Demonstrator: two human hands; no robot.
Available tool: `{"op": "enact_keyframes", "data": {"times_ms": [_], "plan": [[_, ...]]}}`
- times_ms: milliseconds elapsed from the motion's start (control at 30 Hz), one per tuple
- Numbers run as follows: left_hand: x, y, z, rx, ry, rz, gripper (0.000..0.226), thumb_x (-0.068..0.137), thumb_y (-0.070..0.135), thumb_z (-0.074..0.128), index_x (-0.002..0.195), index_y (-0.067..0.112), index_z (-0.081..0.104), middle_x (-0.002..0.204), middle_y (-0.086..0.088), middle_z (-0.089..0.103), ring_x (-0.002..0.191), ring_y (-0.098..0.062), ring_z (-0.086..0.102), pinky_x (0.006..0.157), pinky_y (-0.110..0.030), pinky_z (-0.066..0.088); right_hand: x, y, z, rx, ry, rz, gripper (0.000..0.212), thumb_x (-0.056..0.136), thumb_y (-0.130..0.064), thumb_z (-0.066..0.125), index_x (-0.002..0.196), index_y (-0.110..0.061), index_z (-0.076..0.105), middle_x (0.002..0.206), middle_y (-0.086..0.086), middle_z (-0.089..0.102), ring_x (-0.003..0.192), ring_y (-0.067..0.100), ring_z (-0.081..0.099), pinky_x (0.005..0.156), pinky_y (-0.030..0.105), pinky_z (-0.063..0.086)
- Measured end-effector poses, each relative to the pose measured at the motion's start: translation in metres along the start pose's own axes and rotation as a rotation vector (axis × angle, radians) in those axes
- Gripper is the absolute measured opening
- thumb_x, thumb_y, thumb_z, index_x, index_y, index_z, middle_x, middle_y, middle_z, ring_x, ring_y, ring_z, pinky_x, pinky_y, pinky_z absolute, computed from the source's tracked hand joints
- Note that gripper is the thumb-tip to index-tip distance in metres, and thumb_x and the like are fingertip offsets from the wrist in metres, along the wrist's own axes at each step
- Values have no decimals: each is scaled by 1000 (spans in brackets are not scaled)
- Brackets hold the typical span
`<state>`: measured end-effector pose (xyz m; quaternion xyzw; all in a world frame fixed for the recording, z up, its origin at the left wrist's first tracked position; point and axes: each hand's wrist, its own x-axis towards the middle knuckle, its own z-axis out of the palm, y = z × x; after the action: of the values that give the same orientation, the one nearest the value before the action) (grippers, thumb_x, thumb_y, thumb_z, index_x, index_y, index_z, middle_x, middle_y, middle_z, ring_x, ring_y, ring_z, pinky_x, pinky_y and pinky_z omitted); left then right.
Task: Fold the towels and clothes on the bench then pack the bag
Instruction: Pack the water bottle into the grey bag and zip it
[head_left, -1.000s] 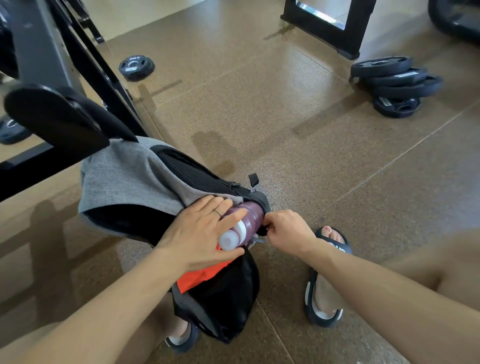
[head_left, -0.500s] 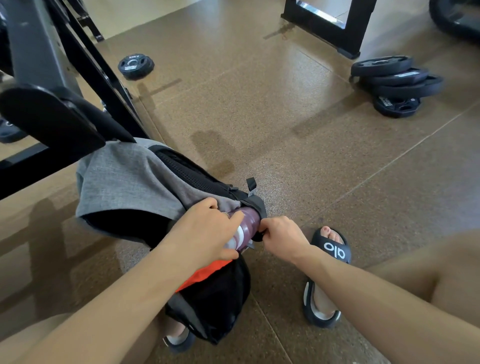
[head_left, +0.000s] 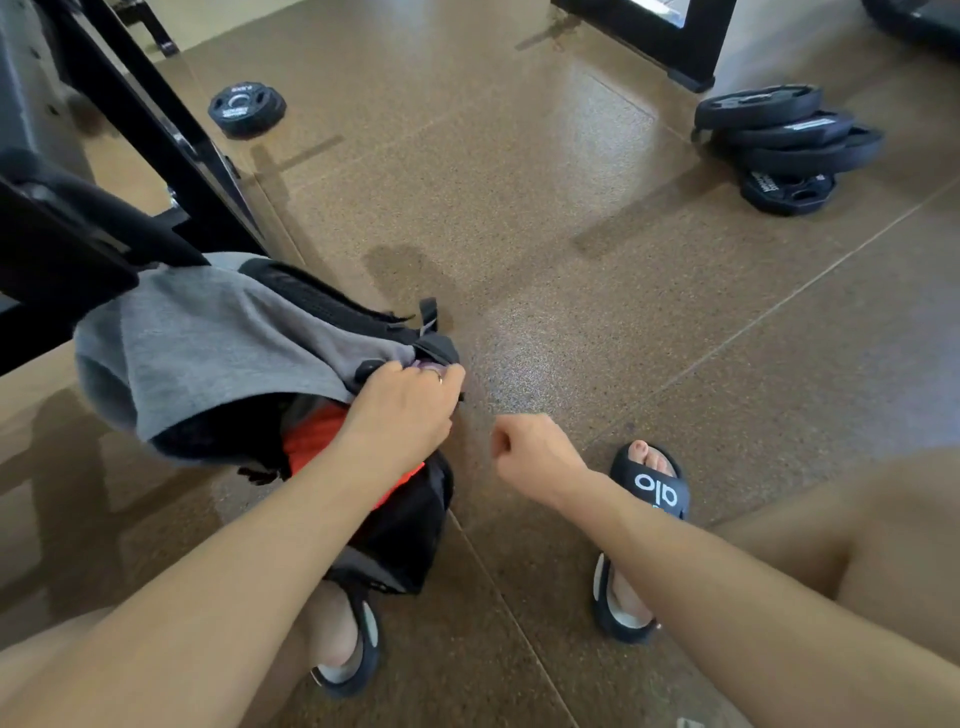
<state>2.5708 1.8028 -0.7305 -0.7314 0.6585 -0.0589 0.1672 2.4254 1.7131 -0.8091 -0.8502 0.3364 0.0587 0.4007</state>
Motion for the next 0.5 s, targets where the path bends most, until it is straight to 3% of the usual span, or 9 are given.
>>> {"op": "enact_keyframes", "data": {"times_ms": [167,233,333,367,433,500], "plan": [[-25,-17,-9,50,-90,-146,37,59,23,85,88,15,64,67,-4,63,54,-28,62,53,-30,23,4,32,8,138,-98,184,25,80,-6,50,96,-17,66,93,0,67,94,23,63,84,32,53],[-40,-25,-8,24,-136,-186,42,57,27,88,91,15,66,67,-3,63,54,-27,63,52,-30,24,7,33,20,211,-164,216,34,86,-7,49,113,-18,66,101,-2,66,101,22,63,88,29,51],[-53,-31,-9,-67,-161,-140,38,53,17,89,79,12,62,65,-5,61,53,-29,62,43,-30,34,17,25,42,329,-256,254,44,92,-10,47,132,-22,61,126,0,65,112,19,62,89,25,48],[-58,-32,-10,-115,-168,-116,33,58,15,88,77,13,62,70,-6,62,58,-28,64,46,-31,42,22,19,49,364,-281,260,46,94,-10,46,137,-23,58,133,0,62,115,19,61,90,24,48],[-67,-34,-10,-259,-210,-190,11,84,18,70,92,14,62,95,-5,64,87,-28,67,71,-33,50,30,6,61,409,-313,245,50,95,-8,44,142,-20,54,141,2,58,126,18,57,98,23,44],[-77,-39,-8,-358,-289,-288,15,95,21,52,110,19,54,114,-1,58,107,-28,62,86,-37,49,39,-5,72,447,-310,221,51,94,-5,43,143,-16,53,145,3,55,136,18,48,114,28,35]]}}
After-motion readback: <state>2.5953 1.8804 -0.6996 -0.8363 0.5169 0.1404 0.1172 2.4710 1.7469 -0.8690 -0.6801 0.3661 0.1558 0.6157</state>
